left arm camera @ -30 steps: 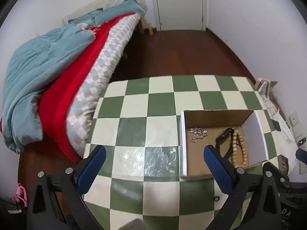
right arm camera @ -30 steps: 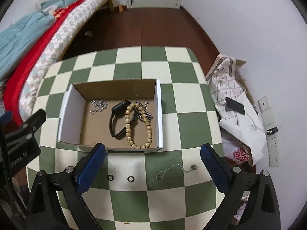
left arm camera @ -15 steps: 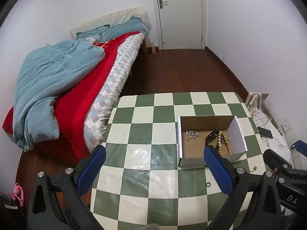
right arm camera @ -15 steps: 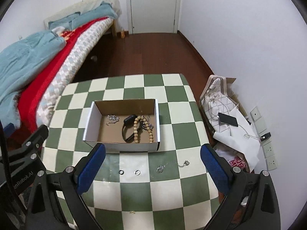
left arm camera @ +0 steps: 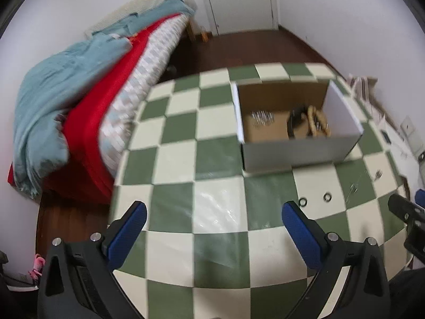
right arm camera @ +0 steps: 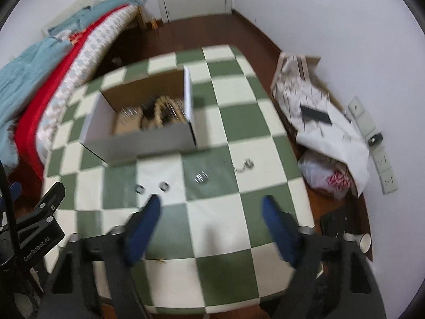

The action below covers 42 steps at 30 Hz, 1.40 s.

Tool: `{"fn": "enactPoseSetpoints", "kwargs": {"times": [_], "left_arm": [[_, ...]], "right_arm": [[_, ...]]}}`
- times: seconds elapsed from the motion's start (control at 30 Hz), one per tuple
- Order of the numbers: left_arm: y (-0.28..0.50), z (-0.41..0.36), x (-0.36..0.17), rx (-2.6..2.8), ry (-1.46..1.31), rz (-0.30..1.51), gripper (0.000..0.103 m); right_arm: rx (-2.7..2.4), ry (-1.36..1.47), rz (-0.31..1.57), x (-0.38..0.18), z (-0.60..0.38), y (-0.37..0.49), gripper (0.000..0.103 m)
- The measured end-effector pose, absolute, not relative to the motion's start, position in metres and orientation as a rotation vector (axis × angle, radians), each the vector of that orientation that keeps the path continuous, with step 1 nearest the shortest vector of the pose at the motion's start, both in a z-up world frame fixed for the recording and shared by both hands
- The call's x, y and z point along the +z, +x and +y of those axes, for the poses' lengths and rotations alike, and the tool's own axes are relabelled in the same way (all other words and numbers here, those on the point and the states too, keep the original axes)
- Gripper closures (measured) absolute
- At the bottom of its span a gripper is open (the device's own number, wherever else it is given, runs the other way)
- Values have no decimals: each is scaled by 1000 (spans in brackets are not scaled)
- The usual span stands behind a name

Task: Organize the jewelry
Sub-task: 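Withdraw both open tools from the box, then grasp the thin silver charm chain with the right tool while the left tool grasps a small black ring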

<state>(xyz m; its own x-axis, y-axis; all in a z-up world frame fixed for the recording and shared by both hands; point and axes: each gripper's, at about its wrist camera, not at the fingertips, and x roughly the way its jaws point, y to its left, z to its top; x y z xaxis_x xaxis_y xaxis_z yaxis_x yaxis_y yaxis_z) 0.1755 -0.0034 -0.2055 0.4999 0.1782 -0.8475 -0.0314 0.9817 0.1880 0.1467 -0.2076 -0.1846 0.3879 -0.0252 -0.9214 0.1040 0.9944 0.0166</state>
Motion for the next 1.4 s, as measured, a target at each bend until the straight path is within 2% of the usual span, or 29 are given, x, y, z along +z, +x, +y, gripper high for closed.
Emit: {"fn": "enactPoseSetpoints", "kwargs": {"times": [0.1,0.27,0.5,0.53,0.6,0.63,0.7,0.87,1.03,1.17,1.27,1.33,1.37,1.4], "left_arm": [[183,-11,-229,129,174,1074,0],[198,-13,-258,151,186,1124,0],[207,-12,-270,141,175,1149,0],[209,-12,-271,135,172,1149,0],[209,-14,-271,114,160,1149,0],[209,-16,-271,104,156,1148,0],[208,-22,-270,76,158,1146,0],[208,-42,-272,-8,158,1150,3],[211,-64,-282,-72,182,1175,21],[211,-73,-282,-91,191,1160,22],[210,-75,-281,-113,181,1153,31],[209,-77,-280,-142,164,1147,54],[208,-79,-279,-156,157,1145,60],[208,-81,-278,-170,156,1144,72]], "right_arm": [[-78,84,1194,-216,-214,156,39],[-73,128,1221,-259,-222,176,40],[-54,124,1195,-282,-210,195,42],[-63,102,1189,-282,-208,197,47],[-91,25,1169,-283,-199,198,80],[-80,27,1158,-282,-198,198,91],[-78,27,1163,-282,-198,199,96],[-86,59,1185,-279,-213,191,98],[-99,72,1189,-278,-226,180,98],[-99,82,1190,-277,-229,178,97],[-101,89,1190,-277,-229,178,97],[-101,89,1190,-277,-229,178,97],[-101,89,1190,-277,-229,178,97],[-101,90,1190,-277,-229,178,97]]}}
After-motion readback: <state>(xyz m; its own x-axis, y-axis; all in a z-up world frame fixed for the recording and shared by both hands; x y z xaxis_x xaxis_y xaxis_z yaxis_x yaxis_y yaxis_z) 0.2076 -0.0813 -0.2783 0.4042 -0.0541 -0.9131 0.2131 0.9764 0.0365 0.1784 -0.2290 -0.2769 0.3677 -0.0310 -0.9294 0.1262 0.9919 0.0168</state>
